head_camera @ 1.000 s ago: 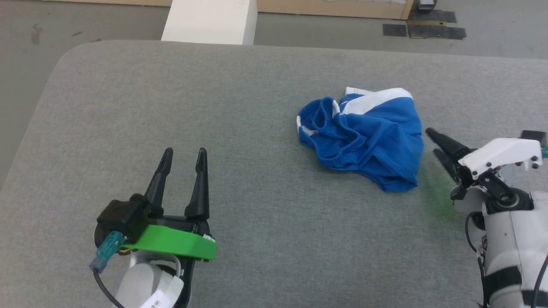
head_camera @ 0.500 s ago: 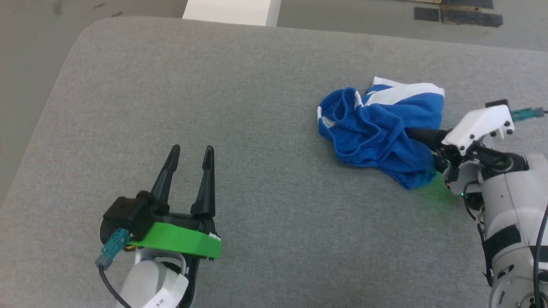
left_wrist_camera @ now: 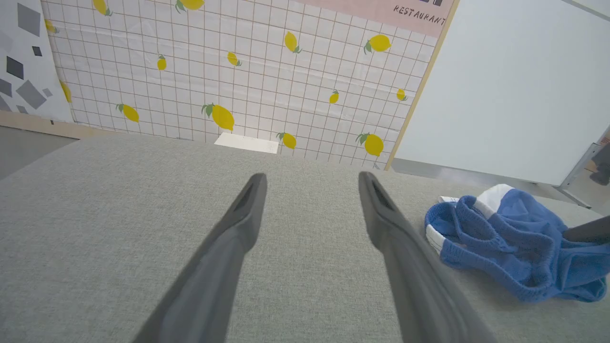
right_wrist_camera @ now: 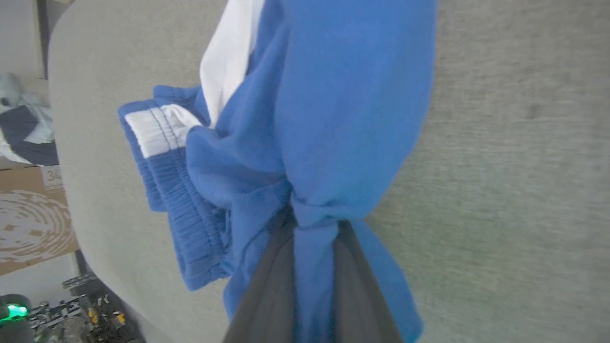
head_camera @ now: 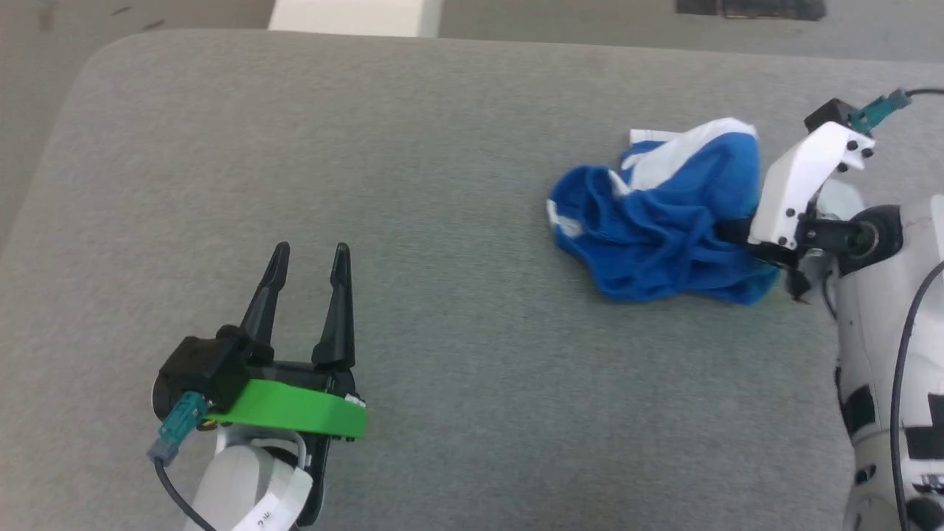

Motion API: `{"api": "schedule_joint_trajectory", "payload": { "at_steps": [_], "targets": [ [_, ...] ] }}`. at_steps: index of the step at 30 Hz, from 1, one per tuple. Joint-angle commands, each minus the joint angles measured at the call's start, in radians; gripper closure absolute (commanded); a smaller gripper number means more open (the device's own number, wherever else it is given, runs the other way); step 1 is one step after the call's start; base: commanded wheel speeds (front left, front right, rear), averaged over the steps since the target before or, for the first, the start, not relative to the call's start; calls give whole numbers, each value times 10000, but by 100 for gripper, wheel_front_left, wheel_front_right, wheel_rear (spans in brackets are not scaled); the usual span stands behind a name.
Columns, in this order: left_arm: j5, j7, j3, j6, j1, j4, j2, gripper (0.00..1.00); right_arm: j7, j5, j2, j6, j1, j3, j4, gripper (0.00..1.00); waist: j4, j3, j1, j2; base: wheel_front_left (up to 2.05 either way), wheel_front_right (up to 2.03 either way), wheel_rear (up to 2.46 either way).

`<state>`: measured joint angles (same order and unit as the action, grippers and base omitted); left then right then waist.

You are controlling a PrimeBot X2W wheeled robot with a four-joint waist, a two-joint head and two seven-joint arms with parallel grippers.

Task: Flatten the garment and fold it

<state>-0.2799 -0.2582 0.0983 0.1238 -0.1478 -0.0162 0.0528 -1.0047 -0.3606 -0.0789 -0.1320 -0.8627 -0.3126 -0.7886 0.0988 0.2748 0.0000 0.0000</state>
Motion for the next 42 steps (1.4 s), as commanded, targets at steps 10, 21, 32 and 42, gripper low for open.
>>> {"api": "schedule_joint_trajectory", "payload": {
  "at_steps": [10, 21, 32, 42],
  "targets": [
    [359, -36, 78, 69, -584, 227, 238, 0, -531, 2521, -1495, 13, 1578, 2314, 3220, 100, -2264, 595, 0, 0, 0, 0, 0],
    [567, -36, 353, 69, -1283, 540, 1059, 0, 1265, 4584, -2275, 13, 1312, 2732, 3670, 100, -3970, 1864, 0, 0, 0, 0, 0],
    [701, -15, 324, 65, -1485, 860, 1671, 0, 3827, 7267, -1956, 13, 664, 1383, 2761, 100, -4440, 2547, 0, 0, 0, 0, 0],
    [555, 6, 524, 25, -1490, 608, 1499, 0, 5792, 7604, -1347, 13, 454, -255, 1438, 0, -3902, 1993, 0, 0, 0, 0, 0]
  ]
}}
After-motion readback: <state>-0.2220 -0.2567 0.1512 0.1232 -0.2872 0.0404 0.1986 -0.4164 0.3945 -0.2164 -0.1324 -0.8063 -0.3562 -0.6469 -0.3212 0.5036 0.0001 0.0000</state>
